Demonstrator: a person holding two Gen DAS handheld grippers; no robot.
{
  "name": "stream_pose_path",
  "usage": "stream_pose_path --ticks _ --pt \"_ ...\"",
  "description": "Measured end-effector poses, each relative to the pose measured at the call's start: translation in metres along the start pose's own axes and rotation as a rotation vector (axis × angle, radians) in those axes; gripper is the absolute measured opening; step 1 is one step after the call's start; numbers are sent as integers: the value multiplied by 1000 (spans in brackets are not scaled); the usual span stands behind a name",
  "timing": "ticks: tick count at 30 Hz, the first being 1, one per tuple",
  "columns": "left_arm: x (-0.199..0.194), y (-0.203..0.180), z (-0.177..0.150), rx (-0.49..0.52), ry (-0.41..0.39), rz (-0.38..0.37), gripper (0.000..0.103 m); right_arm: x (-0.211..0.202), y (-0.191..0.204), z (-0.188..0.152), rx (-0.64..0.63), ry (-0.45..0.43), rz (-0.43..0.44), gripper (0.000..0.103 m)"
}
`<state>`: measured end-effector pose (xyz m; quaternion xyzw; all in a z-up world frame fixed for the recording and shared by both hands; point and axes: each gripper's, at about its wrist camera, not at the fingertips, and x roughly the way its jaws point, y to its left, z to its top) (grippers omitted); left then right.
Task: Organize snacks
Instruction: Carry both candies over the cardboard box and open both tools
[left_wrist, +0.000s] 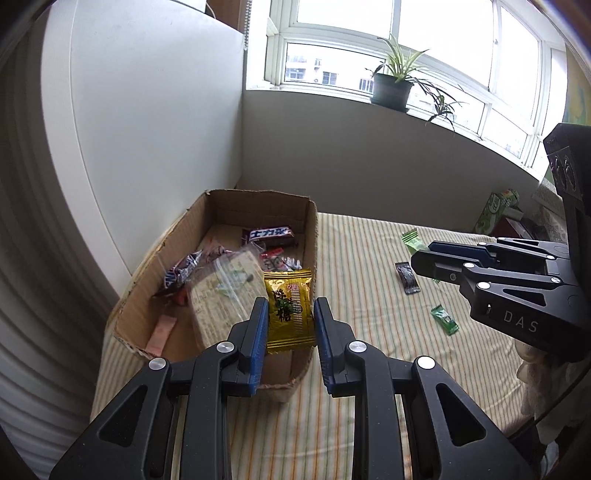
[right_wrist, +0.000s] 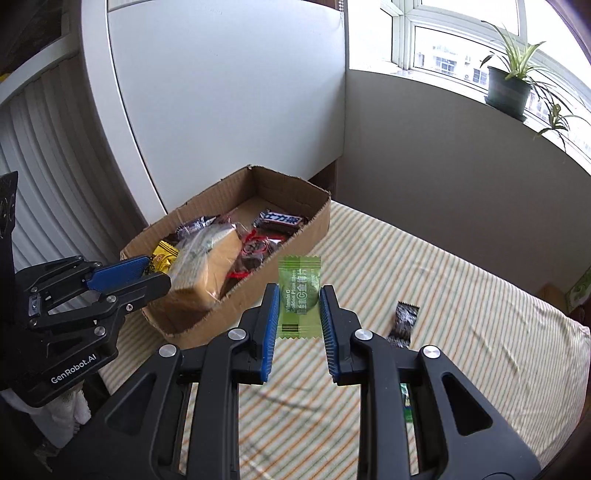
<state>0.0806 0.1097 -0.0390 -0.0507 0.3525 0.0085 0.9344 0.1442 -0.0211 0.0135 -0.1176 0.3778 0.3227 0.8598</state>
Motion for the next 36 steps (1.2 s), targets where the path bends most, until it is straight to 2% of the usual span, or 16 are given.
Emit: stream_pose_path --ticks 9,19,21,22,23,24,25,26,31,36 --pt "27 35 20 -38 23 35 23 42 20 36 -21 16 61 23" --pt "40 54 29 -41 29 77 24 74 28 53 -30 31 77 24" --pt "42 57 31 -49 29 84 24 76 27 54 -25 32 70 44" --pt "43 58 31 -52 31 84 27 75 26 54 -18 23 65 62" --pt "43 59 31 -53 30 82 37 74 24 55 -12 8 62 71" --pt "42 59 31 -53 25 85 43 71 22 55 -8 -5 66 72" --pt "41 59 31 -51 20 90 54 70 21 56 -4 -9 64 72" --pt "40 59 31 -49 17 94 55 68 20 56 1 -11 60 72" --pt "37 57 31 -43 12 95 56 59 12 55 14 -28 40 83" --pt "34 47 33 -26 7 86 56 48 5 52 17 -37 19 84"
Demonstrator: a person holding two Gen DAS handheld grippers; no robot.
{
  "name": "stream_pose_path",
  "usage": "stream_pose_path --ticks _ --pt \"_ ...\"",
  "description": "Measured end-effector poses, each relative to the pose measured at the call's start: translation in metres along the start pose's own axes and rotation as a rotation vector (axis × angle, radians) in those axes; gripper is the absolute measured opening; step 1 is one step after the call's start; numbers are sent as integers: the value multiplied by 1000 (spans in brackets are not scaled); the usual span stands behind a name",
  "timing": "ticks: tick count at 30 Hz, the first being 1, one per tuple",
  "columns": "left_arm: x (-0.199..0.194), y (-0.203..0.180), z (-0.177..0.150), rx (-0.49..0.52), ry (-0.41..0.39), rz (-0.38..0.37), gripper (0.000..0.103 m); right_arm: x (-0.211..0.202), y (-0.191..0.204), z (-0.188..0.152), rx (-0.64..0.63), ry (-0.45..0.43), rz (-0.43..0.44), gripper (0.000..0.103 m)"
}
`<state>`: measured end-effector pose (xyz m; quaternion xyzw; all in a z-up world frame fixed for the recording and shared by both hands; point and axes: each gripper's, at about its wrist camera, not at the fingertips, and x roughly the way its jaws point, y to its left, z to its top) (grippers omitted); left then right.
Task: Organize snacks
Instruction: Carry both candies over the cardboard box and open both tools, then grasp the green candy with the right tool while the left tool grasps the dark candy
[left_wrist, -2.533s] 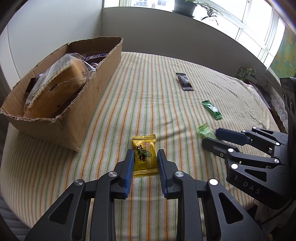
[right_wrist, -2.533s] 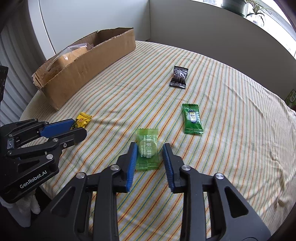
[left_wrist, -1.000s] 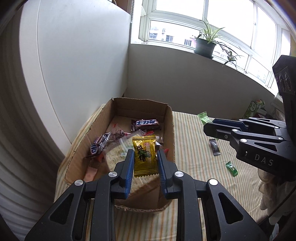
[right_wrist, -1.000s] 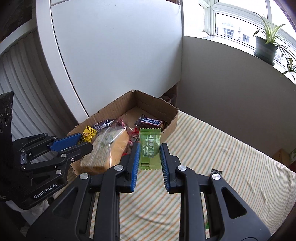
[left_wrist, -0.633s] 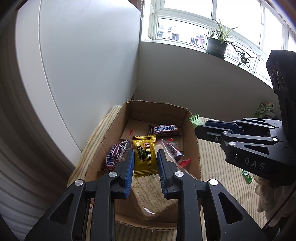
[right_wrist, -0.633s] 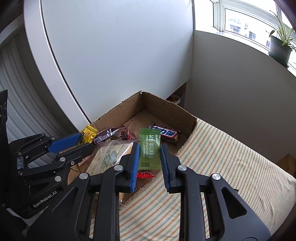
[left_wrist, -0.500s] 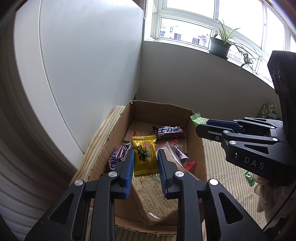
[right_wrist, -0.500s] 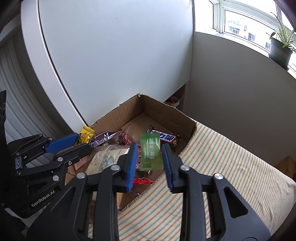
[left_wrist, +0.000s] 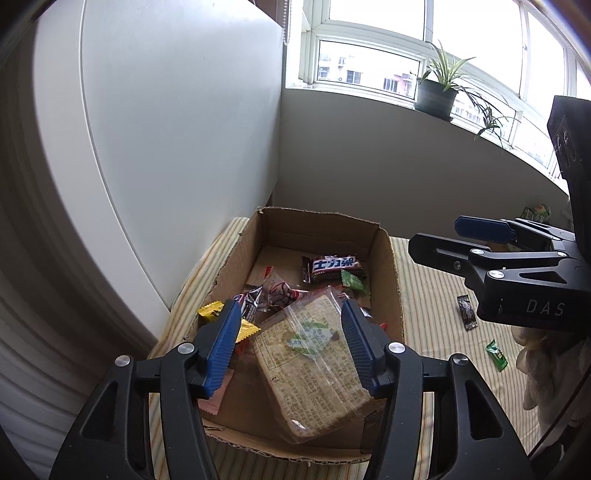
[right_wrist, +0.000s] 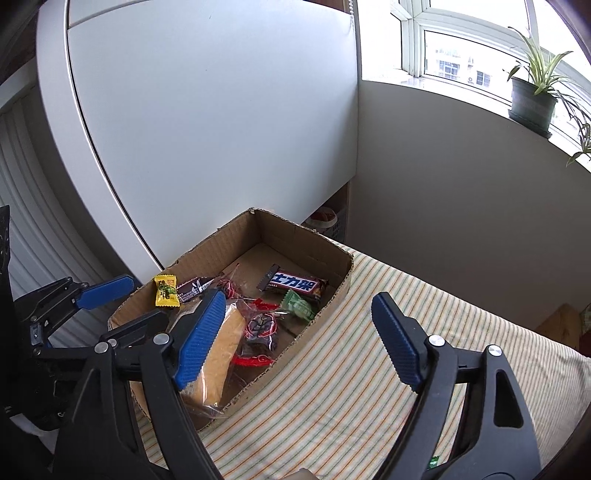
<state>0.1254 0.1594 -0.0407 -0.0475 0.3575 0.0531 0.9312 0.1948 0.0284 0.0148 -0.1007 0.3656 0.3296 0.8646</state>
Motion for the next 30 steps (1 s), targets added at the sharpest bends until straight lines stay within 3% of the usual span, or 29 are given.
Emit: stream_pose_path --ticks 13,23,30 --pt "-22 -42 -8 43 -13 -57 56 -57 -47 -30 44 -3 -58 84" --pt "-22 -101 -28 98 31 -150 56 -84 -118 -91 119 80 -143 84" --pt "-3 -132 -31 124 70 -178 56 -76 -134 -134 162 129 -133 84"
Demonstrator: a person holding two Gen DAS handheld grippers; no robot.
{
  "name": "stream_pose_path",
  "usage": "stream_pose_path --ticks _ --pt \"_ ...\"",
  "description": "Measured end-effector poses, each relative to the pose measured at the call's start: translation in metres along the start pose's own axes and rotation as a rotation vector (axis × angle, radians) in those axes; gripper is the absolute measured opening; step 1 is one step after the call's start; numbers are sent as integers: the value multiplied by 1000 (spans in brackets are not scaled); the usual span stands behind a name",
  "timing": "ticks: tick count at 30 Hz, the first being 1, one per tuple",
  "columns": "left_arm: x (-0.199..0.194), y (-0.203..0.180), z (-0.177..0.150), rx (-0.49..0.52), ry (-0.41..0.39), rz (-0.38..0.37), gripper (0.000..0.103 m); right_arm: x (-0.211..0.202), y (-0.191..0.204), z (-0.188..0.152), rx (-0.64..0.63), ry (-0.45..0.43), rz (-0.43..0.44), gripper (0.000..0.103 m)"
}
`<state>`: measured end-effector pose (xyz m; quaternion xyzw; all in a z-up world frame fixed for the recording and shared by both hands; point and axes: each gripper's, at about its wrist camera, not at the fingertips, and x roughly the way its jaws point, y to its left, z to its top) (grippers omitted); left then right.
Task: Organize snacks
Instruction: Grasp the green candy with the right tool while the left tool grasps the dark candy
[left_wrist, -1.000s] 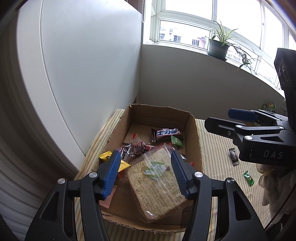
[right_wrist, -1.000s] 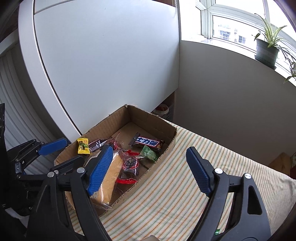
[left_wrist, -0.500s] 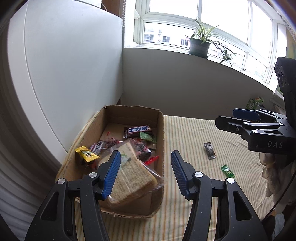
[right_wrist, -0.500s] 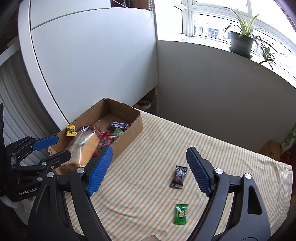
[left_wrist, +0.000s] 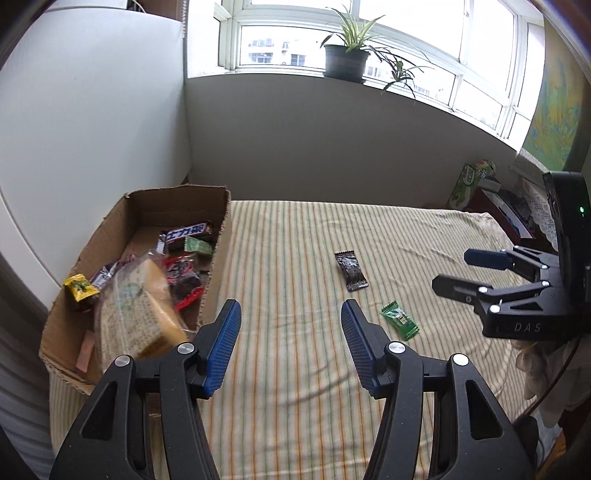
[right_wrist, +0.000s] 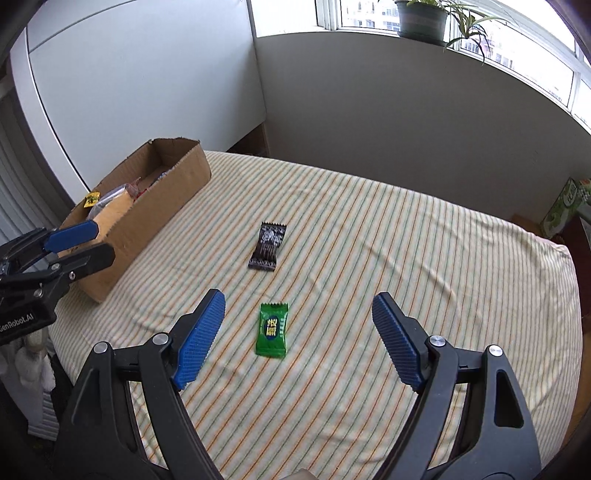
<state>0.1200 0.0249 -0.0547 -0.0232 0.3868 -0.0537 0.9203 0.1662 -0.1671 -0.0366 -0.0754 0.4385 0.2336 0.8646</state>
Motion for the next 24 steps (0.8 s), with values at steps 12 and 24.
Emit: stream_pose_path --ticks 12,24 --pt "69 -31 17 8 100 -56 55 35 5 -25 -15 60 32 71" --pt "130 -52 31 41 181 -91 46 50 1 -29 16 77 83 62"
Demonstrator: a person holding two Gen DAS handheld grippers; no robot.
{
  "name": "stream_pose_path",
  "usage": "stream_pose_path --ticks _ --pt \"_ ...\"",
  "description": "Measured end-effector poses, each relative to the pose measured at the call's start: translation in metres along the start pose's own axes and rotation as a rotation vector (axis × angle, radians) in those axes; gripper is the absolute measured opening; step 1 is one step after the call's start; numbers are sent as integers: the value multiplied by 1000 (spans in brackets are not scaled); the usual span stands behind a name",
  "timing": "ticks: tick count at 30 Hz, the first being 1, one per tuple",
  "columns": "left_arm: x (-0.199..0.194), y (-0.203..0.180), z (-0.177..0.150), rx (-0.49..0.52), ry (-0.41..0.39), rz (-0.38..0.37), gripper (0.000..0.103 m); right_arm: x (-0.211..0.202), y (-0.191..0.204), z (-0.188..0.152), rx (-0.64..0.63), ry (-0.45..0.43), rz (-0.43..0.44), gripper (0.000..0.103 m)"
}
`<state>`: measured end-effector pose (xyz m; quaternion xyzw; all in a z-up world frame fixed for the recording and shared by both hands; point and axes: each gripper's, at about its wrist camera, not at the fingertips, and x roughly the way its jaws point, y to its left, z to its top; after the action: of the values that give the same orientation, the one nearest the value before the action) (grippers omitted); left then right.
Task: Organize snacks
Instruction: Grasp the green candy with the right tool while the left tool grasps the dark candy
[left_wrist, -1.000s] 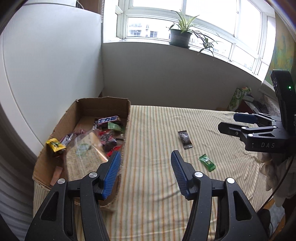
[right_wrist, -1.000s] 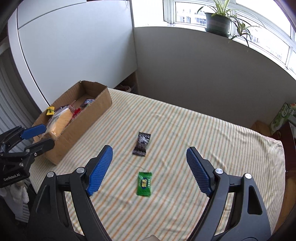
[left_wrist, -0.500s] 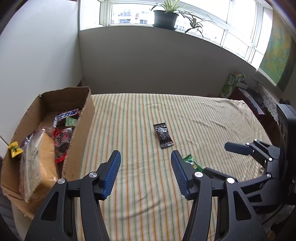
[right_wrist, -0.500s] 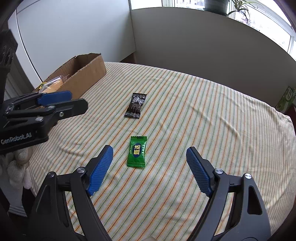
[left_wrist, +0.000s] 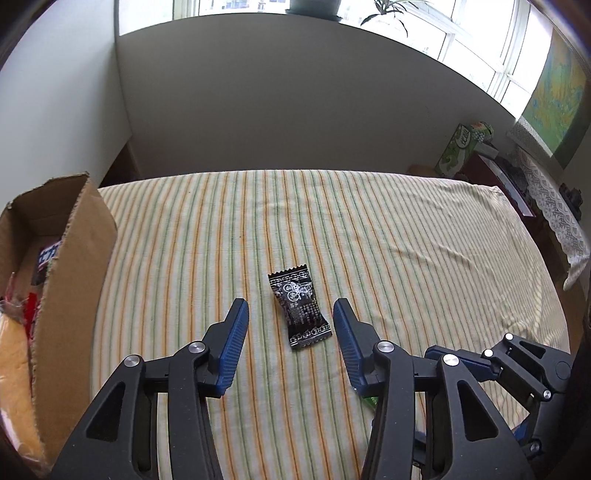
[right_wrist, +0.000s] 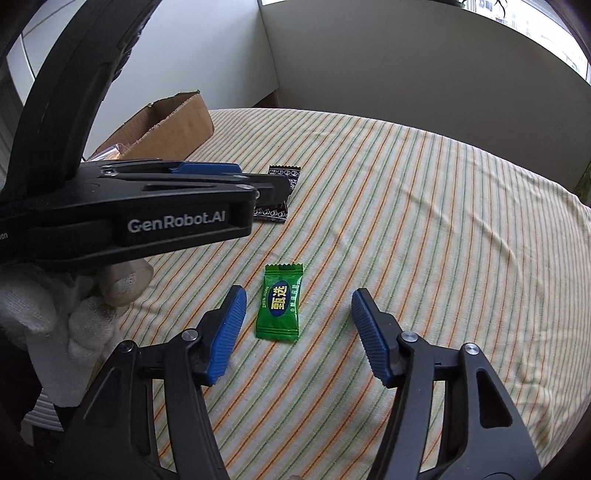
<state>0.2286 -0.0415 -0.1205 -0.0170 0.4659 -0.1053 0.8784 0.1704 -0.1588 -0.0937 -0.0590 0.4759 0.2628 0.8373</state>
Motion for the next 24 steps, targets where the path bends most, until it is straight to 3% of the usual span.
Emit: stream_pose_path --ticks 4,8,14,15,17,24 --pt "10 -3 2 8 13 4 44 3 -2 1 1 3 1 62" --pt "20 -7 2 14 29 16 32 5 -1 2 -7 6 -9 62" --pt "24 -7 3 37 25 44 23 10 8 4 -50 18 -41 62" --pt "24 -6 3 39 26 46 22 10 10 5 -59 21 -52 60" --pt "23 -4 3 41 25 53 21 11 15 5 -87 25 -88 45" --pt "21 -1 1 40 19 65 21 11 15 9 -106 35 -113 24"
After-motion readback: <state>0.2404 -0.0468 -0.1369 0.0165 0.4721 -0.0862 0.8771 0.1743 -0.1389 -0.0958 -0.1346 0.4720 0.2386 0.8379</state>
